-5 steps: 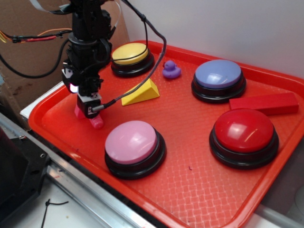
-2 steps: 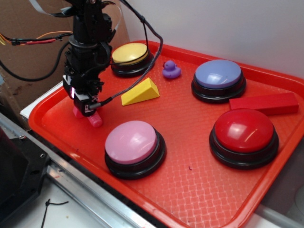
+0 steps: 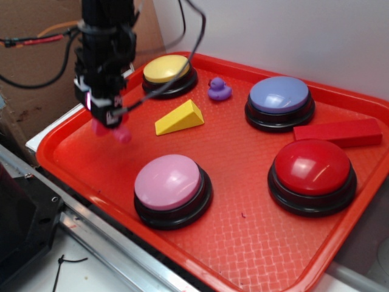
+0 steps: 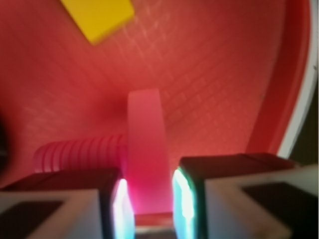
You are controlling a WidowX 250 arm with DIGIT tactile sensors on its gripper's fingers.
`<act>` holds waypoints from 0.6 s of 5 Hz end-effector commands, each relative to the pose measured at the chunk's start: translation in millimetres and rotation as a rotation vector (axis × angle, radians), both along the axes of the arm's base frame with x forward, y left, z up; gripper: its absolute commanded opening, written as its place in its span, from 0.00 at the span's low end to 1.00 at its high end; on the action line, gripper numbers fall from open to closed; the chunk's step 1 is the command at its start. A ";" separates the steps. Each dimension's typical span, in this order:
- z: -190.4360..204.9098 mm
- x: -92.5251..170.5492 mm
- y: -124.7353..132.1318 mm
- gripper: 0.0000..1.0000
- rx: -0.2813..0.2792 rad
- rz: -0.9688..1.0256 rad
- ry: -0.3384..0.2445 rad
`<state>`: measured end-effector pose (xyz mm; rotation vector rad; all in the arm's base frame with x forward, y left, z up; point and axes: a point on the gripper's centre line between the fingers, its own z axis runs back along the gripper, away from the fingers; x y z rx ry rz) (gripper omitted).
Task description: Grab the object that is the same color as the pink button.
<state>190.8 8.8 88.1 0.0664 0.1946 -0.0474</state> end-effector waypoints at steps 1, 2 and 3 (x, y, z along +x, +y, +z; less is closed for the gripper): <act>116.5 -3.8 -13.1 0.00 -0.126 0.147 -0.343; 166.4 -4.1 -10.4 0.00 -0.122 0.156 -0.367; 172.3 -1.9 -10.9 0.00 -0.104 0.157 -0.377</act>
